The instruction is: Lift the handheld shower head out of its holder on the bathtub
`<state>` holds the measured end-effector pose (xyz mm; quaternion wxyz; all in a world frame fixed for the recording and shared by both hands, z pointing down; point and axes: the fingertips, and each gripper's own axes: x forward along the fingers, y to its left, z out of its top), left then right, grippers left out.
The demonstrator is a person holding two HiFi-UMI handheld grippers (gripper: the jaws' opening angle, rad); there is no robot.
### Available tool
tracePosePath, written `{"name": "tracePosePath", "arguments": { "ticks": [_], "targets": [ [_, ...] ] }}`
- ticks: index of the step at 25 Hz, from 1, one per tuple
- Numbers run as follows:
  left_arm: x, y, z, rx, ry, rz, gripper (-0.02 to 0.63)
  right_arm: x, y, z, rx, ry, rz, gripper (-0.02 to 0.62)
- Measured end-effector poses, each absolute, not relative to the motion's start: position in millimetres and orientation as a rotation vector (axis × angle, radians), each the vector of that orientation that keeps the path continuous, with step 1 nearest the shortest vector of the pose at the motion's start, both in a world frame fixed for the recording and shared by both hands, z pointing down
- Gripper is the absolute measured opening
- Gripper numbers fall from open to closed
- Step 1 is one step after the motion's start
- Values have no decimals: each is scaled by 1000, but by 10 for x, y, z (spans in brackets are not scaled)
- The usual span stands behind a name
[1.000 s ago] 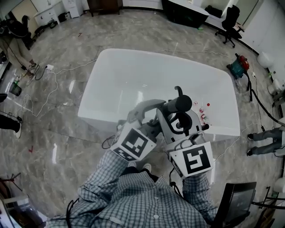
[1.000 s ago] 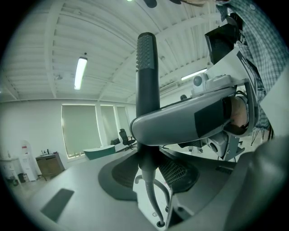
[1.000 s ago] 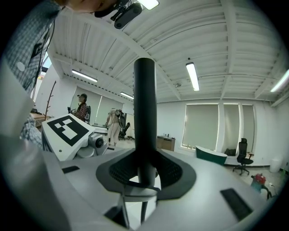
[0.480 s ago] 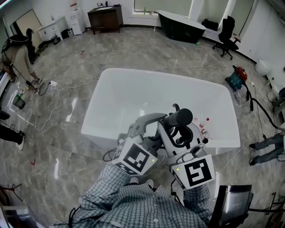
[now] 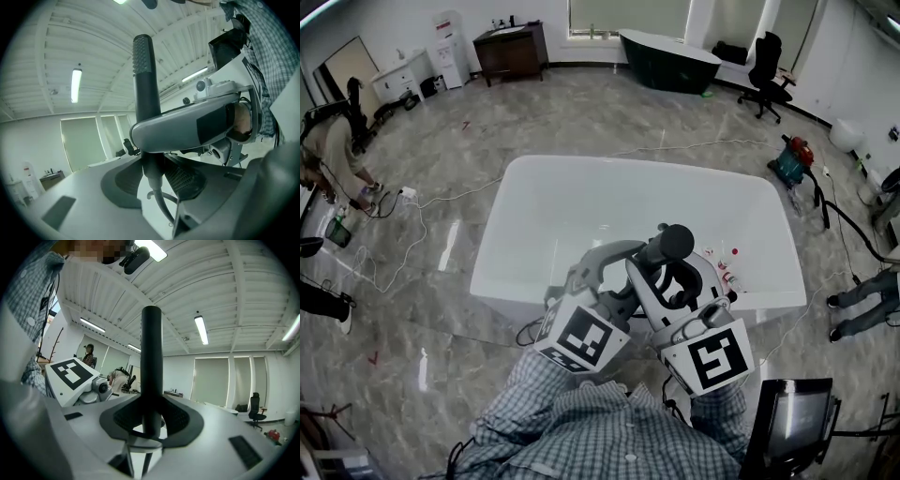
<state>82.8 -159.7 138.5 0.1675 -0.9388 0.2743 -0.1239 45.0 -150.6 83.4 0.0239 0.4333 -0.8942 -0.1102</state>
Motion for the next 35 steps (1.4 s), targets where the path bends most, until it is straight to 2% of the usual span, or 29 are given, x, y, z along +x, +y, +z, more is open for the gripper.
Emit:
{"name": "tracePosePath", "arguments": {
  "ticks": [35],
  "targets": [
    [809, -1577, 1443, -2672, 791, -381, 127, 435, -1490, 917, 1339, -2758, -320, 135]
  ]
}}
